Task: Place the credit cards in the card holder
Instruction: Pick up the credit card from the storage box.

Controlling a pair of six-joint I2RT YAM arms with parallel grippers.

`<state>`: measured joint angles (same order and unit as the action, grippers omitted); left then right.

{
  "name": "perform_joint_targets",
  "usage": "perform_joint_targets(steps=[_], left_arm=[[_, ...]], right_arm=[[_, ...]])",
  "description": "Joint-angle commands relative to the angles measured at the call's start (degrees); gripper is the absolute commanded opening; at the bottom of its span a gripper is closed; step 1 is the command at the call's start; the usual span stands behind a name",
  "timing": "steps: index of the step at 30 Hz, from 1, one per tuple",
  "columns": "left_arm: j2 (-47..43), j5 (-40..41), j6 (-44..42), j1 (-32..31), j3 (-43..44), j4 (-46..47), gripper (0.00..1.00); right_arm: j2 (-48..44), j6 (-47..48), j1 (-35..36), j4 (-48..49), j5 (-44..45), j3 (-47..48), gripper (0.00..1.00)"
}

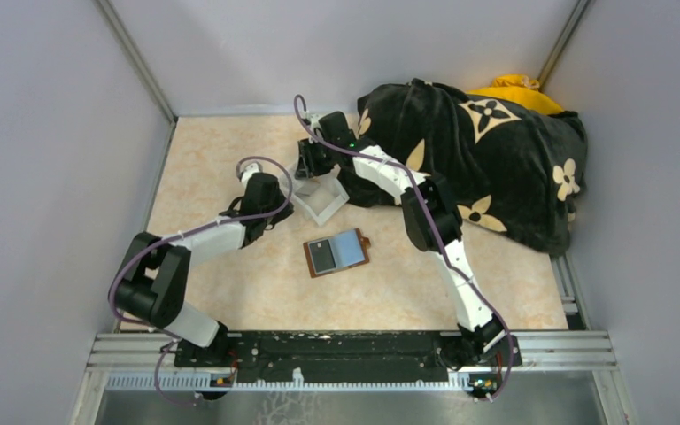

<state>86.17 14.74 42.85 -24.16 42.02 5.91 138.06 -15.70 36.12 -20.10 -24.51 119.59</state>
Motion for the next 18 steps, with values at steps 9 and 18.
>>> perform_joint_targets(steps=[9, 18], left_arm=[[6.21, -3.12, 0.49, 0.70, 6.03, 2.72, 0.39], [7.54, -3.06, -0.05, 0.75, 7.19, 2.50, 0.39]], right_arm=[[-5.47, 1.64, 2.14, -1.68, 2.68, -1.99, 0.29], [-6.31, 1.76, 2.73, -2.32, 2.81, -1.35, 0.29]])
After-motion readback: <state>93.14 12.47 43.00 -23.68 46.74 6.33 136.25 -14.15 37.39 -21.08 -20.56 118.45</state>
